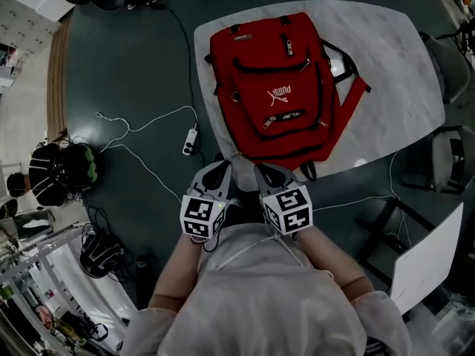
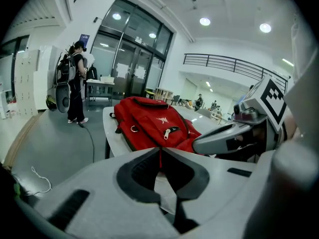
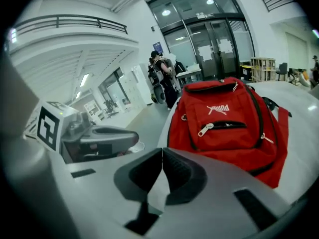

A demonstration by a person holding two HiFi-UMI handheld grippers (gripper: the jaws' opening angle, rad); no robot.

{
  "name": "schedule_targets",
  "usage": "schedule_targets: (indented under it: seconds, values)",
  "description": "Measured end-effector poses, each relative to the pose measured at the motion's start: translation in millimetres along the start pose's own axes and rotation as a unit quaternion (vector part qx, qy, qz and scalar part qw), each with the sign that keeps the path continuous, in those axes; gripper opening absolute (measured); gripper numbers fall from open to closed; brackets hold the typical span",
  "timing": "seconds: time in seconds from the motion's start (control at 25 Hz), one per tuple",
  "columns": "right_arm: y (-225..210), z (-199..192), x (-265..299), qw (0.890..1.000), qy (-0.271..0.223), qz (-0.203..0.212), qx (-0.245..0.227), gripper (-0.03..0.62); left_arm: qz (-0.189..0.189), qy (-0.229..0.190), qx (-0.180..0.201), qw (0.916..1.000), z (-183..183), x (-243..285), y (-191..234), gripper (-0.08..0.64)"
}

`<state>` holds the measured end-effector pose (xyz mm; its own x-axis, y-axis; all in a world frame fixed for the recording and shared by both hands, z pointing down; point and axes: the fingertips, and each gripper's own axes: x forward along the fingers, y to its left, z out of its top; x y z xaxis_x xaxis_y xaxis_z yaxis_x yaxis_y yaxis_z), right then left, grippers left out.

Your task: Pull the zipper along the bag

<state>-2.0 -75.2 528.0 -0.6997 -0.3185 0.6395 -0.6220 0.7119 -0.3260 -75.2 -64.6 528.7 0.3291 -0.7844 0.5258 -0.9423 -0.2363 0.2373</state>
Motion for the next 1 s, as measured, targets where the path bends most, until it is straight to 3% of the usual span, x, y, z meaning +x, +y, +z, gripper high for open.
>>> schedule_targets:
  seconds: [0.32, 0.4, 0.56, 0.76, 1.0]
  values:
    - [-27.2, -23.6, 45.9, 0.998, 0.054, 0.023, 0.009, 0.028, 0.019, 0.071, 0.003, 0.9973, -42.2, 43.5, 17.5, 0.026]
    - [-30.1, -33.0, 54.2, 0.997, 0.071, 0.021, 0.009, 0.028, 0.018, 0.087, -0.001, 0.9961, -52.1, 51.3, 20.5, 0.110]
    - [-34.6, -45.1, 67.0, 0.994, 0.106, 0.014, 0.024, 0.028, -0.006, 0.121, 0.011, 0.9925, -64.0, 62.9, 22.4, 0.132]
    - [-39.6, -55.2, 77.1, 0.985, 0.147, 0.010, 0.095, 0.028, -0.045, 0.160, 0.048, 0.9848, -78.0, 71.2, 16.6, 0.132]
    - [-46.7, -59.2, 87.0, 0.981, 0.154, -0.032, 0.112, 0.028, -0.068, 0.211, 0.088, 0.9711, -94.0, 76.5, 22.0, 0.132]
